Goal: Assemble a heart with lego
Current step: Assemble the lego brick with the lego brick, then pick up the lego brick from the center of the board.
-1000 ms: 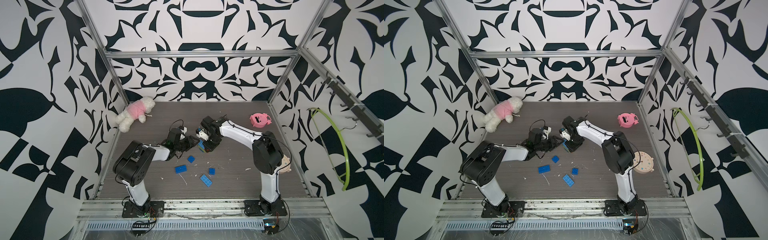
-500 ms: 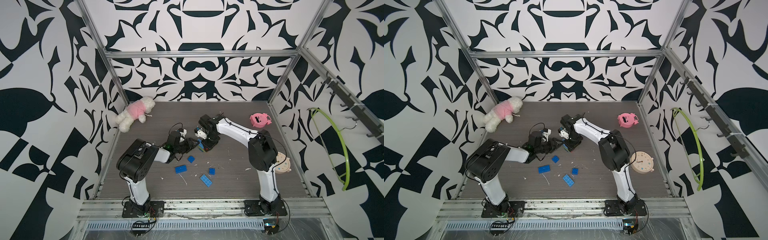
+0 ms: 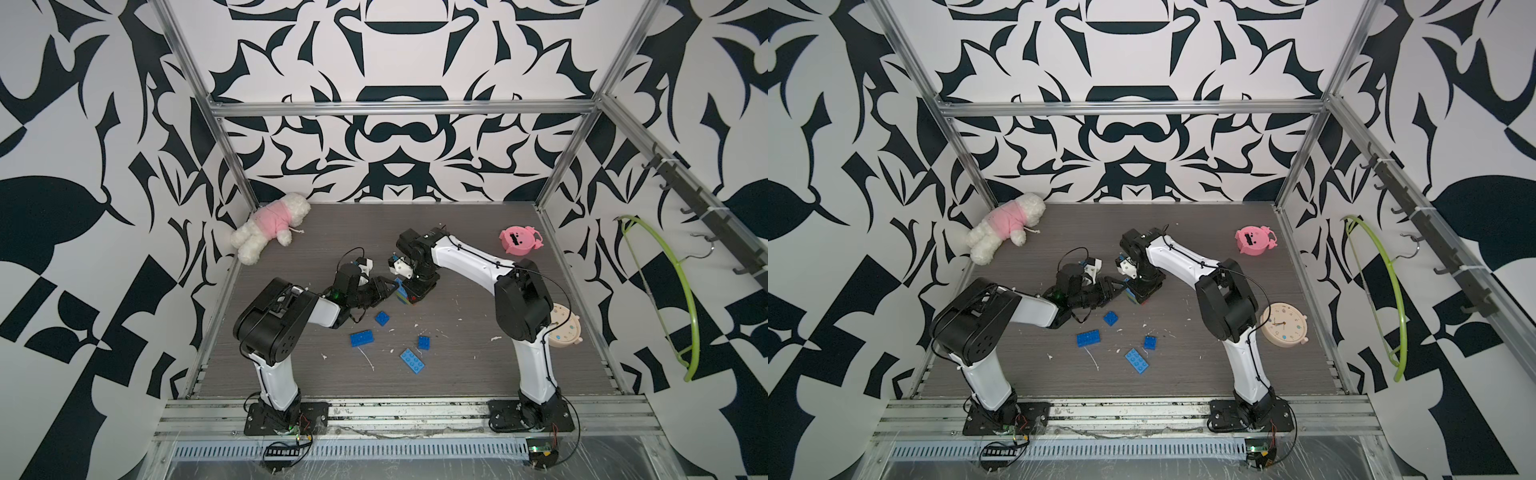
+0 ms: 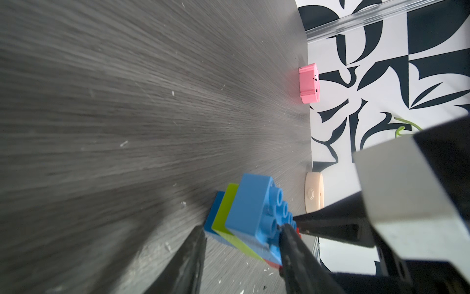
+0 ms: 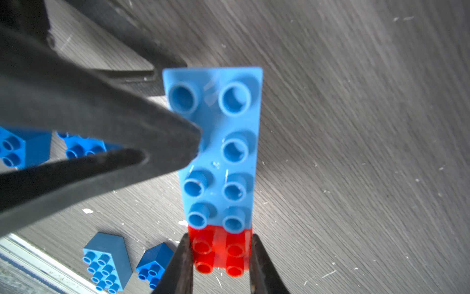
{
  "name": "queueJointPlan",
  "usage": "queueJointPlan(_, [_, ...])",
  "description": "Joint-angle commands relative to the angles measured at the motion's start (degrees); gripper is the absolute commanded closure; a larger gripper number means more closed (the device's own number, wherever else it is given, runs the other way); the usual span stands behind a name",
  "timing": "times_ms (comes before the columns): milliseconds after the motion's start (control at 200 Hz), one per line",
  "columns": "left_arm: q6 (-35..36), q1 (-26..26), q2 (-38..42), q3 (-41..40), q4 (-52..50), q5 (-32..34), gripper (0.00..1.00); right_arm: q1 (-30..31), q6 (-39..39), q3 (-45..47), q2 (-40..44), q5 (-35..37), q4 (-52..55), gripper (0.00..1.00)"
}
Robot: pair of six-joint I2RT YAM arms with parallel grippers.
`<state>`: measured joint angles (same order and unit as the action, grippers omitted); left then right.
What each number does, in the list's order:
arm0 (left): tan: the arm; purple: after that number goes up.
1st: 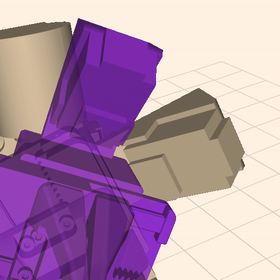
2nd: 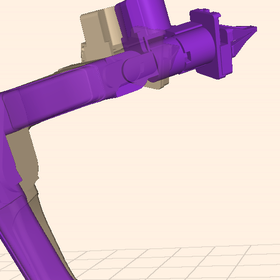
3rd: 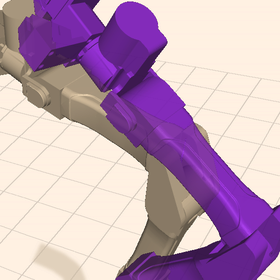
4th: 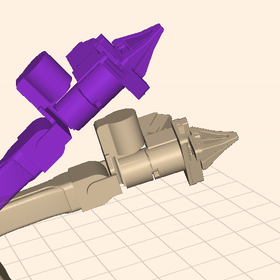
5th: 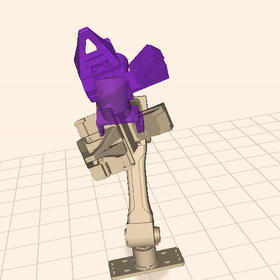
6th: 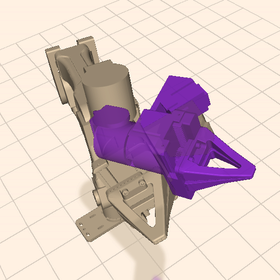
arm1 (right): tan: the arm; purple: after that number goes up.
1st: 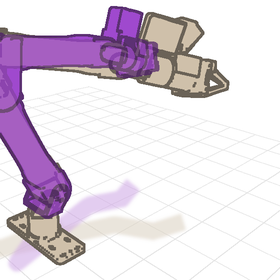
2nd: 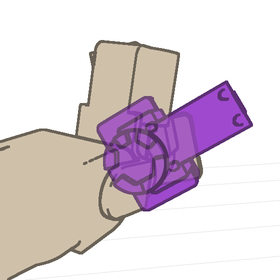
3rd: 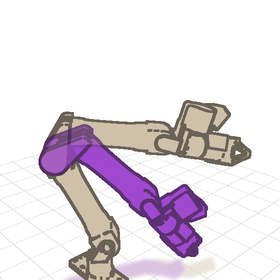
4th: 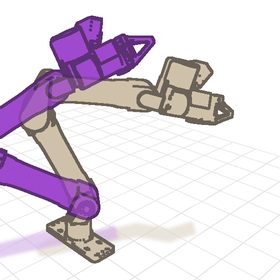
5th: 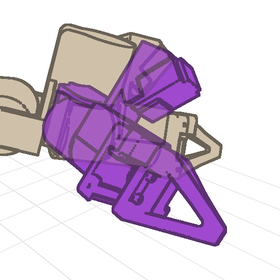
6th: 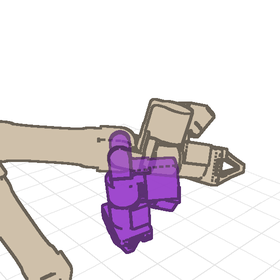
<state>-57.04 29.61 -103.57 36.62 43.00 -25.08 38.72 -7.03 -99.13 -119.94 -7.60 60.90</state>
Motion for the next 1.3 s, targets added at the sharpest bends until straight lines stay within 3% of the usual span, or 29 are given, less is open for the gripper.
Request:
queueJointPlan(0, [0.87,0.15,-0.38,-0.59,-3.56,0.11,0.50,0.39,0.02,-1.20,0.30,1.47,1.24,0.73])
queueJointPlan(230, [2.15,0.10,2.79,0.98,-7.72,0.52,0.49,0.39,0.92,-0.62,5.58,1.11,-0.47,0.61])
queueJointPlan(690, [5.22,0.10,10.13,2.96,-16.07,1.89,0.45,0.48,3.12,5.11,12.42,-0.56,-4.39,0.58])
queueJointPlan(805, [5.65,-0.54,11.16,2.07,-17.16,2.74,0.45,2.86,5.32,12.23,19.11,-2.89,-8.75,0.58])
queueJointPlan(1005, [5.38,-2.58,13.68,-0.84,-16.02,4.24,0.44,12.77,11.46,30.28,30.75,-7.32,-19.36,0.57])
queueJointPlan(1155, [5.84,-2.85,14.79,-1.45,-16.72,5.30,0.43,19.23,18.82,41.71,36.86,-3.95,-27.22,0.55])
queueJointPlan(1295, [5.51,-2.89,14.12,-1.71,-15.83,4.78,0.43,21.91,20.90,44.74,35.17,-0.27,-27.21,0.51])
